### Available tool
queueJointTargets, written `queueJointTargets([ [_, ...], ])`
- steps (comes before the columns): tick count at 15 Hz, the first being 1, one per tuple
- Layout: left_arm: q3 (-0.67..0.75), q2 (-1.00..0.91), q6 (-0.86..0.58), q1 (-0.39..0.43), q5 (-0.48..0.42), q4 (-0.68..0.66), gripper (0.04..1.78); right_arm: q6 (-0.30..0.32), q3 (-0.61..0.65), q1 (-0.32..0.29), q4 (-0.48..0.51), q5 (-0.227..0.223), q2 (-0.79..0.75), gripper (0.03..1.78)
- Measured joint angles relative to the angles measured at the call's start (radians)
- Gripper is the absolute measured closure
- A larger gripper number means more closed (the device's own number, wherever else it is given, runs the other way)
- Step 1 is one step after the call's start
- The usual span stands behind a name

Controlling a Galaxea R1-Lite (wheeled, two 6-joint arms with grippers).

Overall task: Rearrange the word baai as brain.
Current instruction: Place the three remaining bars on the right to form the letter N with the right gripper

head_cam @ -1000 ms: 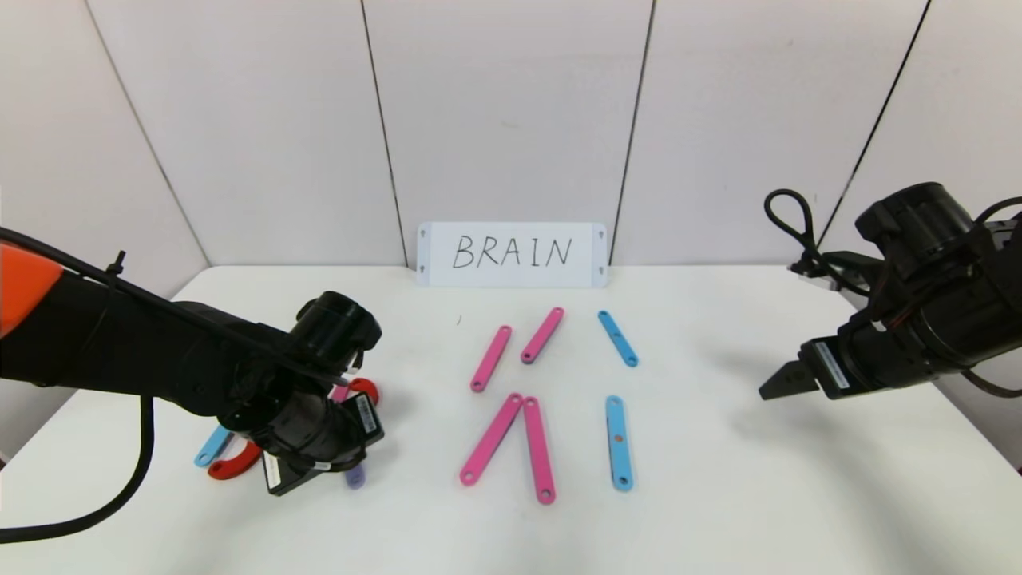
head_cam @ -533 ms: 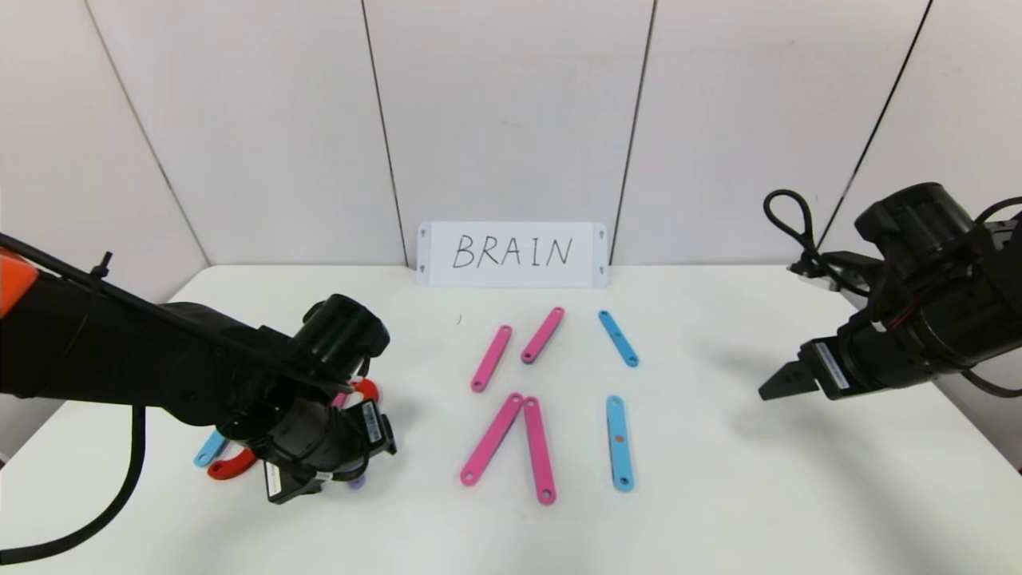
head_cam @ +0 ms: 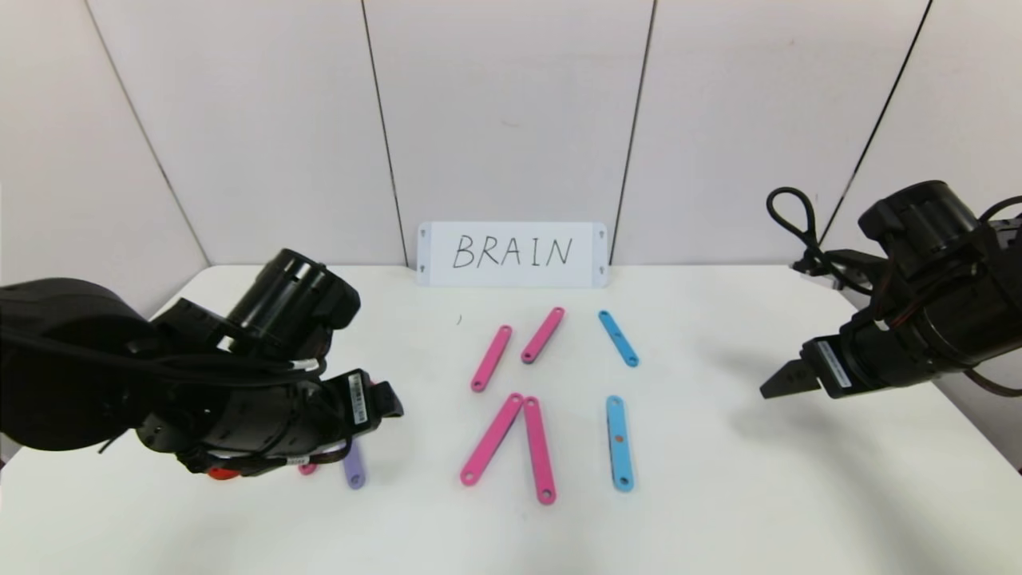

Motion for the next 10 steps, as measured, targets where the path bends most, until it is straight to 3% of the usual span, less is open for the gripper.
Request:
queueJointTargets([
  [3, -0.105, -0.071, 0.149, -0.006, 0.006, 0.017, 0.09, 0.008, -0.005, 0.0, -0.003, 0.005, -0.016, 0.1],
  [6, -0.163, -0.136, 0.28, -0.013, 0.006, 0.032, 0.09, 0.02, 0.004, 0.004, -0.069, 0.021, -0.037, 0.1],
  [10, -0.151, -0.207, 0.349, -0.017, -0.002, 0.063, 0.09, 0.037, 0.02, 0.093, -0.244, 0.059, -0.05, 0.1],
])
